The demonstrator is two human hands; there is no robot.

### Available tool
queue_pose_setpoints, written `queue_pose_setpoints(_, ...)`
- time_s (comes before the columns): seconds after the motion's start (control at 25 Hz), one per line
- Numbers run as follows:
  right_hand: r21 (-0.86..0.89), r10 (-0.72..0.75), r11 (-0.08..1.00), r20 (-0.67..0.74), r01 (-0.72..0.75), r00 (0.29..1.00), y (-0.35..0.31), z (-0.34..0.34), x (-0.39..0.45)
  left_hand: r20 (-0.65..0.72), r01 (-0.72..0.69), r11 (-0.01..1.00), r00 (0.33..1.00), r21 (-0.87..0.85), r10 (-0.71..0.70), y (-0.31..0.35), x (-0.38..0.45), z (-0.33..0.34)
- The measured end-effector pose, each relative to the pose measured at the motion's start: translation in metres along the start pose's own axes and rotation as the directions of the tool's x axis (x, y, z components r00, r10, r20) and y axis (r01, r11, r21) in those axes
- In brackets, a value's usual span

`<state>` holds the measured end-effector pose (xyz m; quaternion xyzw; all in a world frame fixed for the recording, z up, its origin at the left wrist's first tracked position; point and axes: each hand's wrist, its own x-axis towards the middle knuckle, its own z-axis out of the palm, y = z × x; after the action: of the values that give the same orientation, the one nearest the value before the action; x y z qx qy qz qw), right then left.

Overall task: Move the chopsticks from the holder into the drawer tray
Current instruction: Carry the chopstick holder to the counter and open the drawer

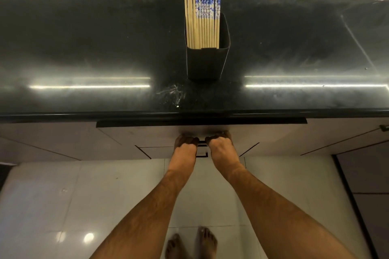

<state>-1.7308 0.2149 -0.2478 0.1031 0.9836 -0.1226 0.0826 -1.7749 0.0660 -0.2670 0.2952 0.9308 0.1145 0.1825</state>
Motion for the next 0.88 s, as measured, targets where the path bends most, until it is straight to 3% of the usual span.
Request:
queue_pose_setpoints(0.04,0.0,0.006,1.0,0.073,-0.006,0.997,-0.006,-0.003,-0.005,0.021,0.059,0.998,0.998,0.024,-0.06,0.005,-0.006,-0.004)
queue_pose_setpoints(0.12,0.055,-0.008,0.998,0.049,0.005,0.999,-0.012,0.003,-0.027,0.011,0.103,0.992,0.995,-0.07,-0.103,0.011,-0.029,0.001)
queue_pose_setpoints(0.28,0.132,0.012,0.991,0.008,-0.013,1.0,-0.013,0.023,-0.091,-0.014,0.085,0.992,0.996,-0.09,-0.087,0.017,-0.091,0.026)
queue_pose_setpoints(0.52,0.144,0.035,0.989,0.006,-0.035,0.999,-0.025,0.044,-0.171,0.071,0.112,0.986,0.992,-0.121,-0.104,0.031,-0.165,0.051)
queue_pose_setpoints(0.68,0.168,0.036,0.985,0.01,-0.037,0.999,-0.027,0.056,-0.217,-0.009,0.103,0.979,0.994,-0.177,-0.106,0.042,-0.209,0.072)
queue_pose_setpoints(0.88,0.181,-0.004,0.983,-0.016,0.007,1.0,-0.034,0.071,-0.275,0.104,0.225,0.934,0.974,-0.277,-0.203,0.052,-0.266,0.095)
